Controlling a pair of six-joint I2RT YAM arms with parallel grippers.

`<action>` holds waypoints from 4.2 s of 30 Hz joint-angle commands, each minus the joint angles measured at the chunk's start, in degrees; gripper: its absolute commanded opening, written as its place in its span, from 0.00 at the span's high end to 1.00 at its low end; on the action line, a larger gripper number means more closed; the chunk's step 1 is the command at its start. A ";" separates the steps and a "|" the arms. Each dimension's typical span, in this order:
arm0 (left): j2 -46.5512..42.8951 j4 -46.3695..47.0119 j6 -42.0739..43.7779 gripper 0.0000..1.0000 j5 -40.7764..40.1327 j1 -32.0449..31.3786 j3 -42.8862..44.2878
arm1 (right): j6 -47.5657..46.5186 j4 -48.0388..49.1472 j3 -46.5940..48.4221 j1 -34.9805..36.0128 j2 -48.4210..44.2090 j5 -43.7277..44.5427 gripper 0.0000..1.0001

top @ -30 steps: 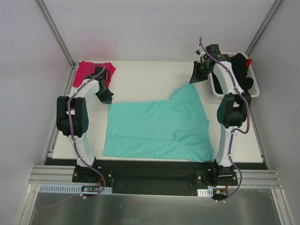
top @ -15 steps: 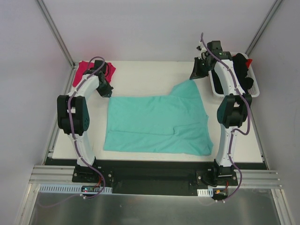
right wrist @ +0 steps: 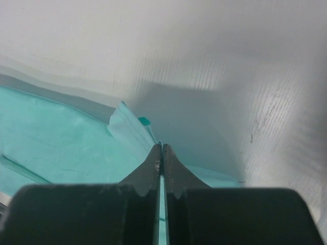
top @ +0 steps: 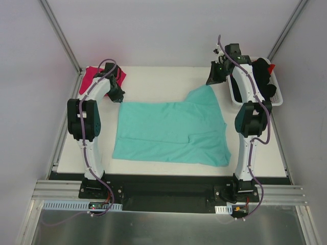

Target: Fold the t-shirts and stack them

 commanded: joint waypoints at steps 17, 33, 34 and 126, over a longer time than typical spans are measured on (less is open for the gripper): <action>-1.91 -1.24 2.29 1.00 -0.60 -0.10 3.84 | 0.37 6.24 -5.50 -0.53 -8.20 -2.78 0.99; -8.58 -1.15 1.59 1.00 -0.78 -0.10 -5.56 | 0.46 4.57 -19.74 0.88 -19.45 -0.94 0.99; -9.03 -1.15 1.59 1.00 -0.86 -0.10 -6.00 | 0.46 4.40 -20.97 1.14 -20.58 -0.85 0.99; -38.39 0.08 0.45 0.20 1.94 -1.15 -29.04 | 4.59 -5.45 -55.62 16.87 -50.83 13.83 0.04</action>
